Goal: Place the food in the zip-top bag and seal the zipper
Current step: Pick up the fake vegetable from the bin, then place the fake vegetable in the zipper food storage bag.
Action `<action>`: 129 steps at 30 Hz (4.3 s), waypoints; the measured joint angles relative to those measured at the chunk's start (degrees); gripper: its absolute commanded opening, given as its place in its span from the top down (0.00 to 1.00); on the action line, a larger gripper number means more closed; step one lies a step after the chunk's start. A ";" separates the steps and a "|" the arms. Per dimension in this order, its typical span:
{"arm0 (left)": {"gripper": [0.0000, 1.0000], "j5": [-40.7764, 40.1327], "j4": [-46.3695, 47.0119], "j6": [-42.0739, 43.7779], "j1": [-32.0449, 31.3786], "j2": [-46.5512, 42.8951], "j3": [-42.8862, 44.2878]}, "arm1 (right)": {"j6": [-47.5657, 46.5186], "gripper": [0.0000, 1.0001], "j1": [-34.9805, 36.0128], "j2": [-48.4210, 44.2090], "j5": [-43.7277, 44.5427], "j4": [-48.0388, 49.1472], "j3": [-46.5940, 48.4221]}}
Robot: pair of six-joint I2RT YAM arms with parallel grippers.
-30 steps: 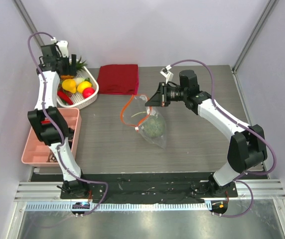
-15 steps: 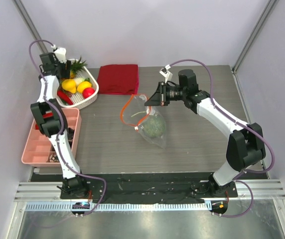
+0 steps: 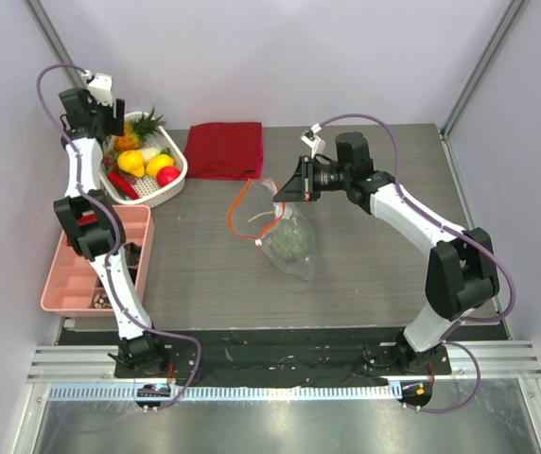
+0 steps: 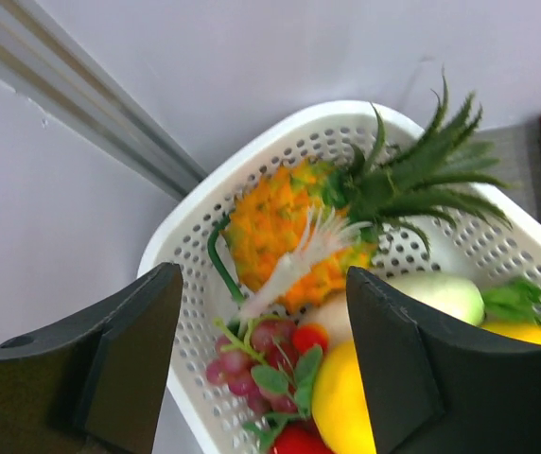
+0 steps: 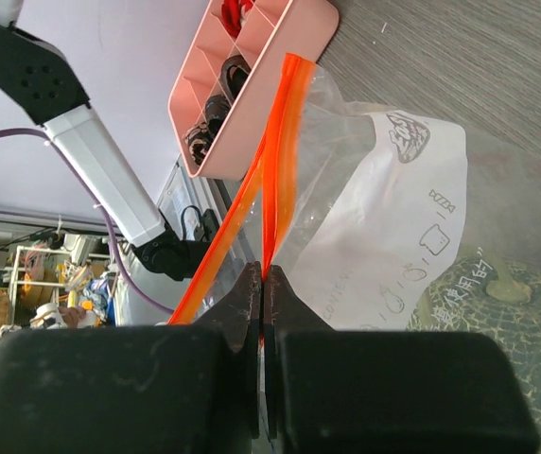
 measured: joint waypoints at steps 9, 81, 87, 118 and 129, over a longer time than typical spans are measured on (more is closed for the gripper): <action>0.48 -1.11 1.16 0.13 -0.04 8.61 5.79 | 0.33 0.99 0.00 0.11 0.02 0.04 0.33; 1.00 34.32 10.21 -47.01 -10.73 -57.61 -30.88 | 25.35 0.99 3.93 0.24 -2.10 31.15 -4.13; 1.00 38.32 14.62 -56.43 -19.15 -58.66 -38.73 | 23.17 0.99 3.61 3.28 -2.51 30.01 -9.01; 1.00 18.21 -24.74 -52.11 -37.92 -37.03 -25.64 | -2.80 0.99 -1.01 0.13 -6.01 9.90 -6.23; 1.00 -8.17 -17.42 -35.71 -52.37 -48.24 -35.74 | -5.16 0.99 -1.01 0.04 -6.88 6.88 -4.98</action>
